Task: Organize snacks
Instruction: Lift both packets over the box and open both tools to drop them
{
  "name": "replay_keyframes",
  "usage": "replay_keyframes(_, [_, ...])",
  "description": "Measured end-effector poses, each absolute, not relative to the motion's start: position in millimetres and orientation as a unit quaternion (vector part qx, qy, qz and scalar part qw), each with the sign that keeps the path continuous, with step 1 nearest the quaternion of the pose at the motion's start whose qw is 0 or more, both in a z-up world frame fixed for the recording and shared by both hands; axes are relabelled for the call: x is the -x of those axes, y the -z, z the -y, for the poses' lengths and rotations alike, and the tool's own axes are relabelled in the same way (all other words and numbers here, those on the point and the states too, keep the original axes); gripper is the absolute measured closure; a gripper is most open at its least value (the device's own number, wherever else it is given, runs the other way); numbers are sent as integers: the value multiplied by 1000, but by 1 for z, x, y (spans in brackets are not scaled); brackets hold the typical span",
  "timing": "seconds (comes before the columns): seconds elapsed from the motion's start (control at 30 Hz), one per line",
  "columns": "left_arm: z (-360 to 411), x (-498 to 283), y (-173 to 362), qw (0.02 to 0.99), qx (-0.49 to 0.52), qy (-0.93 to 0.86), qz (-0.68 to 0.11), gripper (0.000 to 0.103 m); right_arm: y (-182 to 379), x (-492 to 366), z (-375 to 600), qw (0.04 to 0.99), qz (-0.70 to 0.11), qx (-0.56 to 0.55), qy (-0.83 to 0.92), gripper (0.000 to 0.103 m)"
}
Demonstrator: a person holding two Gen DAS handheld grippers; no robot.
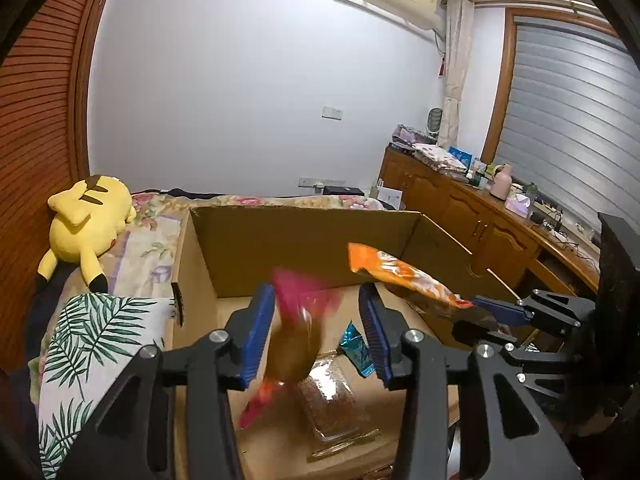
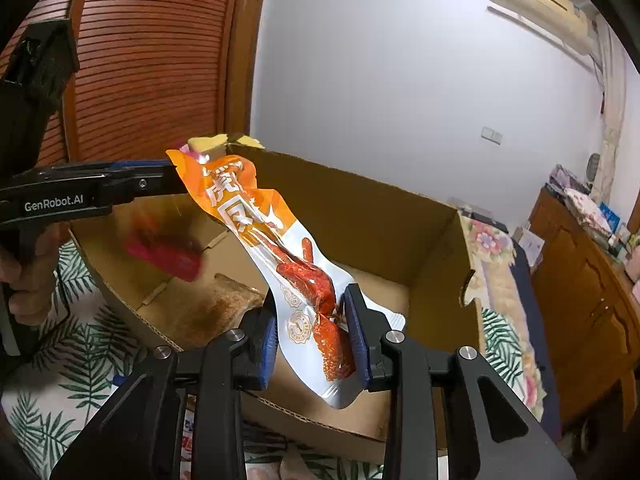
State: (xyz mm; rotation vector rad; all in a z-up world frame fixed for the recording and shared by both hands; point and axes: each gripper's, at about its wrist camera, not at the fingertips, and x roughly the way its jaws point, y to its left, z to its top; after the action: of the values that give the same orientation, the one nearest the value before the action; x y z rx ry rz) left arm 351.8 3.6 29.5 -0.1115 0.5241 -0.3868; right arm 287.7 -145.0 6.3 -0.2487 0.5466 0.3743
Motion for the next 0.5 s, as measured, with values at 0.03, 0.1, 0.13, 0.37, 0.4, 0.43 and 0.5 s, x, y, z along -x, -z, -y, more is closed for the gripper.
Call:
replay_keyframes(0.03, [-3,-351,-30,946,52,190,-256,59,-6,-288,146,938,-268,118,-185,73])
replay_keyframes(0.1, [-1,-351,-29,947,45,188,-256,59,-7,-288,148,938,-269,113,-185,71])
replay_keyframes(0.13, [0,-350,-29,947,43,187,-256,59,-6,-289,148,938,-270,110,-187,70])
replay_keyframes(0.37, [4,-339,-34,949,28,182,-255,58,-10,-277,151,938,-265,99,-198,62])
replay_keyframes(0.4, [4,-334,-36,950,24,181,-253,58,-12,-272,151,939,-263,97,-199,62])
replay_keyframes(0.43, [4,-329,-37,951,19,180,-251,57,-14,-265,153,940,-260,94,-200,62])
replay_keyframes(0.5, [2,-320,-40,952,12,179,-248,56,-19,-251,156,942,-255,87,-202,62])
